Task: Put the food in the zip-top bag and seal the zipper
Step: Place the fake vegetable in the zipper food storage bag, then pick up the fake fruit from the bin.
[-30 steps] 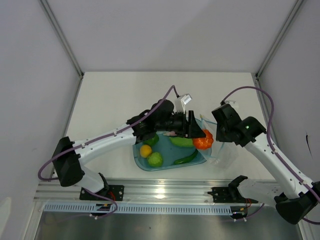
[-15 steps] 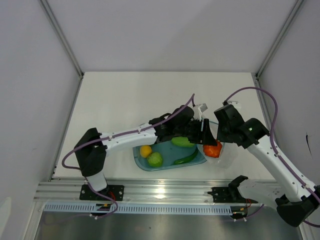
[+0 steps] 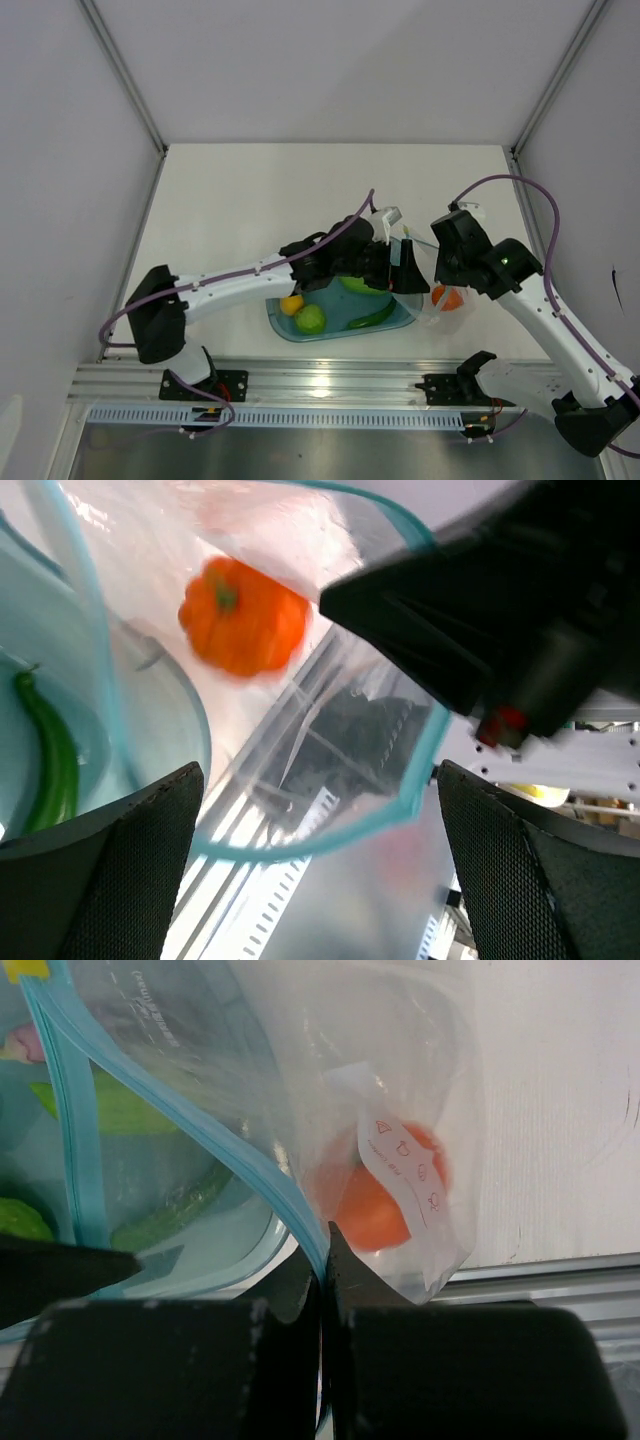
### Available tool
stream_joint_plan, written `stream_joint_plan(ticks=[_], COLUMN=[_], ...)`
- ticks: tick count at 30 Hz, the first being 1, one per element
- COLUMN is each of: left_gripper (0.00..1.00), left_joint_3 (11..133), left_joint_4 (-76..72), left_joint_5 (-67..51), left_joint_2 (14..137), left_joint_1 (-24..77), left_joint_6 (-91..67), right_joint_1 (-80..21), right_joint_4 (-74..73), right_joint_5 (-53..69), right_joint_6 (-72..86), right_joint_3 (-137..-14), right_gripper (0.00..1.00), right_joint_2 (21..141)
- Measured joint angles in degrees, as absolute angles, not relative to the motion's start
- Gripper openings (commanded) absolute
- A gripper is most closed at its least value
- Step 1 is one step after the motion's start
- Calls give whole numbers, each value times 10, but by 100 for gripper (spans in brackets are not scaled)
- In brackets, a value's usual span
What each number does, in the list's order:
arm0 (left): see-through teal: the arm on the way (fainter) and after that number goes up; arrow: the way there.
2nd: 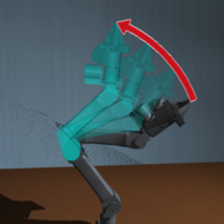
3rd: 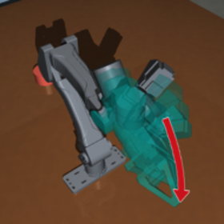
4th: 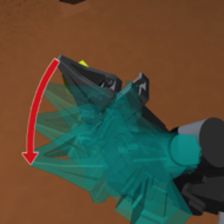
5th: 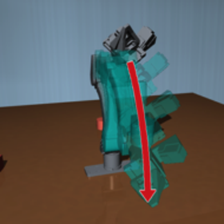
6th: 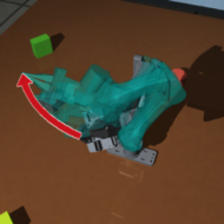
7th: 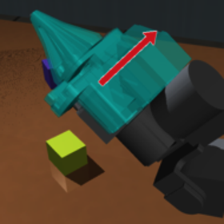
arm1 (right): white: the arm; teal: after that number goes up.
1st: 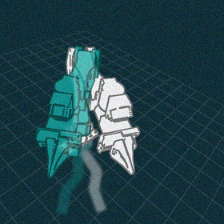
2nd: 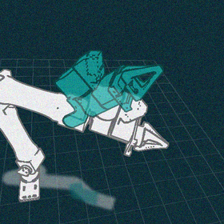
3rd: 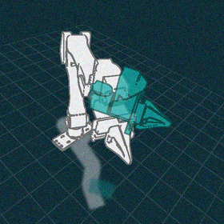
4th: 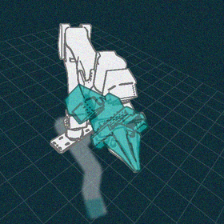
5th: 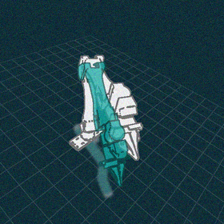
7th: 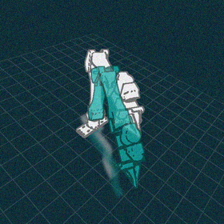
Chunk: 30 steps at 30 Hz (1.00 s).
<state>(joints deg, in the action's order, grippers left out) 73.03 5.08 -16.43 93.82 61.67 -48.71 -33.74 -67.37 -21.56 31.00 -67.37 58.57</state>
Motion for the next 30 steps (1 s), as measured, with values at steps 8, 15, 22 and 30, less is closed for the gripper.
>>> stream_joint_plan(ticks=[8,15,22,30], left_gripper=[100,100,99,99], left_joint_3=[671,606,592,554], left_joint_4=[47,101,272,416], left_joint_5=[-80,20,124,165], left_joint_2=[803,717,704,720], left_joint_1=[617,610,585,566], left_joint_6=[-446,-434,-448,-520], right_joint_1=[-337,-336,-336,-335], right_joint_4=[-675,-684,-692,-691], right_joint_5=[-216,-218,-218,-217], right_joint_6=[310,310,308,300], right_joint_3=[-674,-674,-674,-674], right_gripper=[0,0,0,0], right_joint_2=[585,577,577,579])
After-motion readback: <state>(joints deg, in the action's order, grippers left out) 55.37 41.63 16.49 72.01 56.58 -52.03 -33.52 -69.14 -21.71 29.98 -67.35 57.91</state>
